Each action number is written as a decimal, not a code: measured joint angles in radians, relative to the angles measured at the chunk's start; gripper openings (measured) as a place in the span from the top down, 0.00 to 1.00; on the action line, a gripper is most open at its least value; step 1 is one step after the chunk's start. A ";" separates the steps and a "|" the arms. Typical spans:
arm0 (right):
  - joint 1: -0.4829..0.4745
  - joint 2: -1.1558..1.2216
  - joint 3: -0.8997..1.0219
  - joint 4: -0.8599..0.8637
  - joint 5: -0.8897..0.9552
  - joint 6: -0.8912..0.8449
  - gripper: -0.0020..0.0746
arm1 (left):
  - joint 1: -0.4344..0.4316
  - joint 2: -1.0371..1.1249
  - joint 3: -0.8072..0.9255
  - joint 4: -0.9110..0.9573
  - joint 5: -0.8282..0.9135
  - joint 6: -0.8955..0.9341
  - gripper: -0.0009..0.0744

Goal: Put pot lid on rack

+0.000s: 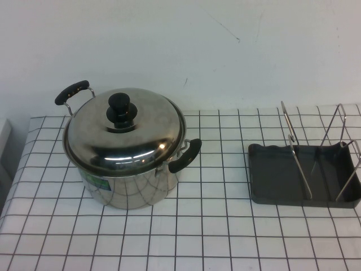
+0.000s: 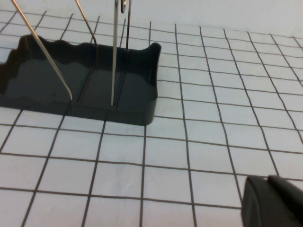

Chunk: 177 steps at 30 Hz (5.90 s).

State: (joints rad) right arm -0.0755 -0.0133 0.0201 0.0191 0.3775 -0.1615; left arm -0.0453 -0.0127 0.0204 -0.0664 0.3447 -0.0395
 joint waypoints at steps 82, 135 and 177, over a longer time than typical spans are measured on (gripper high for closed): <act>0.000 0.000 0.000 0.000 0.000 0.000 0.98 | 0.000 0.000 0.000 0.000 0.000 0.000 0.99; 0.000 0.000 0.000 0.000 0.000 0.000 0.98 | 0.000 0.000 0.008 0.000 -0.286 -0.001 0.99; 0.000 0.000 -0.078 -0.030 -0.870 0.042 0.98 | 0.000 0.000 -0.056 0.182 -0.570 -0.241 0.99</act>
State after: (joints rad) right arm -0.0755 -0.0133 -0.0582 -0.0107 -0.4925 -0.1199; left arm -0.0453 -0.0127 -0.0351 0.1151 -0.2256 -0.2801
